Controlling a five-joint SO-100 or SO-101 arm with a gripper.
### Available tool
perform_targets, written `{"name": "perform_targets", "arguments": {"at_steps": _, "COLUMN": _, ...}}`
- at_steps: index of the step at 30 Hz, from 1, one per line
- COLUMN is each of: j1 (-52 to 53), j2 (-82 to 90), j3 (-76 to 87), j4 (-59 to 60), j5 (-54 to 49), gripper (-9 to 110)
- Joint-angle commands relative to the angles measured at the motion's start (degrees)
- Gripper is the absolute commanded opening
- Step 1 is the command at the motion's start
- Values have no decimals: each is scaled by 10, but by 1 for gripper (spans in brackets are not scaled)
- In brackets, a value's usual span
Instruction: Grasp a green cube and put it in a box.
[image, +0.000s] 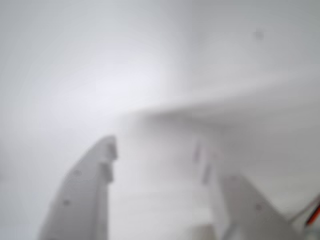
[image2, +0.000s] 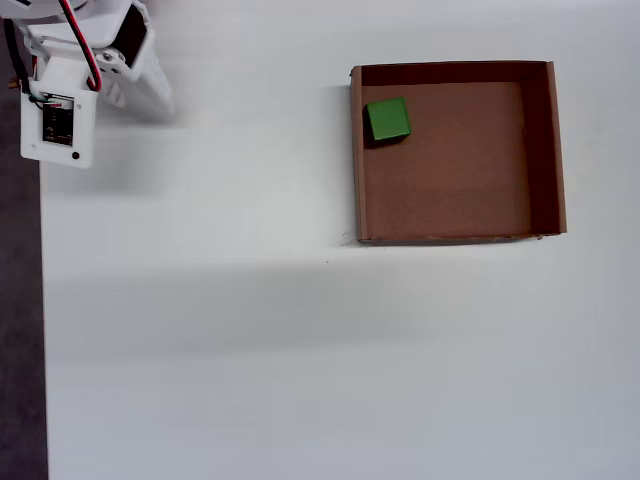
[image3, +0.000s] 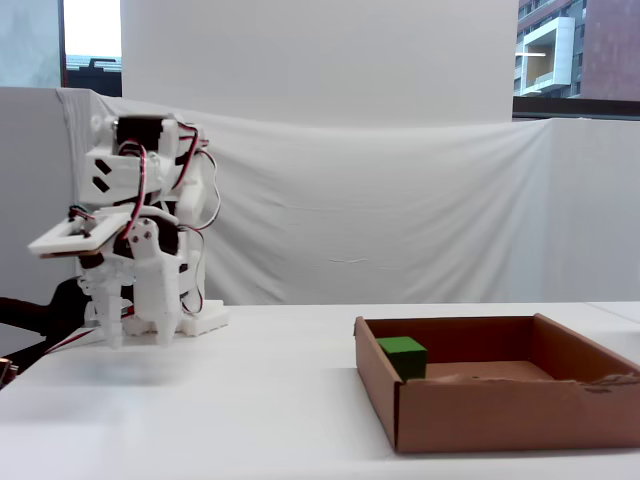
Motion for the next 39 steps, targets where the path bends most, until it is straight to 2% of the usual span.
{"name": "perform_targets", "arguments": {"at_steps": 1, "j1": 8, "j2": 42, "j3": 16, "j4": -4, "j5": -11, "gripper": 21}}
{"name": "perform_targets", "arguments": {"at_steps": 13, "j1": 40, "j2": 160, "j3": 102, "j4": 15, "j5": -16, "gripper": 21}}
{"name": "perform_targets", "arguments": {"at_steps": 23, "j1": 40, "j2": 224, "j3": 103, "j4": 123, "j5": -11, "gripper": 21}}
{"name": "perform_targets", "arguments": {"at_steps": 39, "j1": 65, "j2": 296, "j3": 104, "j4": 190, "j5": -9, "gripper": 20}}
